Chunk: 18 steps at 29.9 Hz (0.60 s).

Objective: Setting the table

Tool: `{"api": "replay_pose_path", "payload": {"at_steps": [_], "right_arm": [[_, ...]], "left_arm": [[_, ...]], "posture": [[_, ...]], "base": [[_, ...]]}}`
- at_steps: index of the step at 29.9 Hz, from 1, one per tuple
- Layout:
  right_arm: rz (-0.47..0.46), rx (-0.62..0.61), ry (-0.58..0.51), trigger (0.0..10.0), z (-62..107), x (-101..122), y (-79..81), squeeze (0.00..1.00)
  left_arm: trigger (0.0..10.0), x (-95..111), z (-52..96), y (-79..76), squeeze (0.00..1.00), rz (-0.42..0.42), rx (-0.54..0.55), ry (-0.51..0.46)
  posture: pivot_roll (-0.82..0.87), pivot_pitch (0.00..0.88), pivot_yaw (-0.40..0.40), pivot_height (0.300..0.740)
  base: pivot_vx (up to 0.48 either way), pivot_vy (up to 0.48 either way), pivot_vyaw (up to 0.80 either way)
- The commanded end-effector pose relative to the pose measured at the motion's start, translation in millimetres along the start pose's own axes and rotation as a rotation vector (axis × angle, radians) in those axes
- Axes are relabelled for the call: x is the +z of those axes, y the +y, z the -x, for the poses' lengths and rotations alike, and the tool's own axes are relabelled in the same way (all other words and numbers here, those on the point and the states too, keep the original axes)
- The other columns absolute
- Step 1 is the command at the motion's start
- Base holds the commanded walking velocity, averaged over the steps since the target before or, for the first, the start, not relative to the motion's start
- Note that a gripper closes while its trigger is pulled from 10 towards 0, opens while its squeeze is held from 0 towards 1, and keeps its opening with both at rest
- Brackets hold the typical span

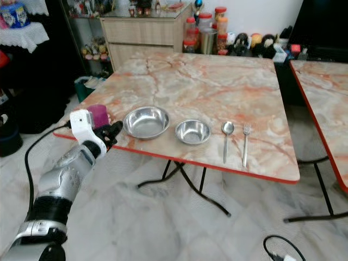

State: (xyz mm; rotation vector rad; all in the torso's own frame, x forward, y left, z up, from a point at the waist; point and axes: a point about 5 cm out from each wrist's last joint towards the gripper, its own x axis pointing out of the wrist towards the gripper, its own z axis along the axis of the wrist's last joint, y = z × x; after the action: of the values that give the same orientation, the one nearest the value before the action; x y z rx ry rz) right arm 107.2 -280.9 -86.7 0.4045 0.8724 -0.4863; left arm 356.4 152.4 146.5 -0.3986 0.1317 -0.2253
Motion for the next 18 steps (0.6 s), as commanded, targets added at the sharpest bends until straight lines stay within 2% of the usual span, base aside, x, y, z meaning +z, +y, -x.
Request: {"api": "replay_pose_path", "payload": {"at_steps": [1,9,18], "right_arm": [[-0.01,0.002,-0.01,10.0,-0.9,1.6,2.3,0.0],[-0.01,0.0,-0.01,10.0,-0.9,1.6,2.1,0.0],[-0.008,-0.002,-0.008,10.0,-1.0,1.7,2.1,0.0]], "left_arm": [[10.0,6.5,1.0,2.6,0.0,-0.009,0.004,-0.019],[10.0,7.0,0.9,1.2,0.0,-0.009,0.0,-0.021],[10.0,9.6,0.6,-4.0,0.0,-0.018,-0.02,-0.029]], "posture": [[0.1,0.0,0.032,0.74],[0.1,0.0,0.033,0.74],[0.11,0.0,0.032,0.74]], "base": [[0.0,0.371,0.0],[0.0,0.357,0.0],[0.0,0.0,0.0]]}}
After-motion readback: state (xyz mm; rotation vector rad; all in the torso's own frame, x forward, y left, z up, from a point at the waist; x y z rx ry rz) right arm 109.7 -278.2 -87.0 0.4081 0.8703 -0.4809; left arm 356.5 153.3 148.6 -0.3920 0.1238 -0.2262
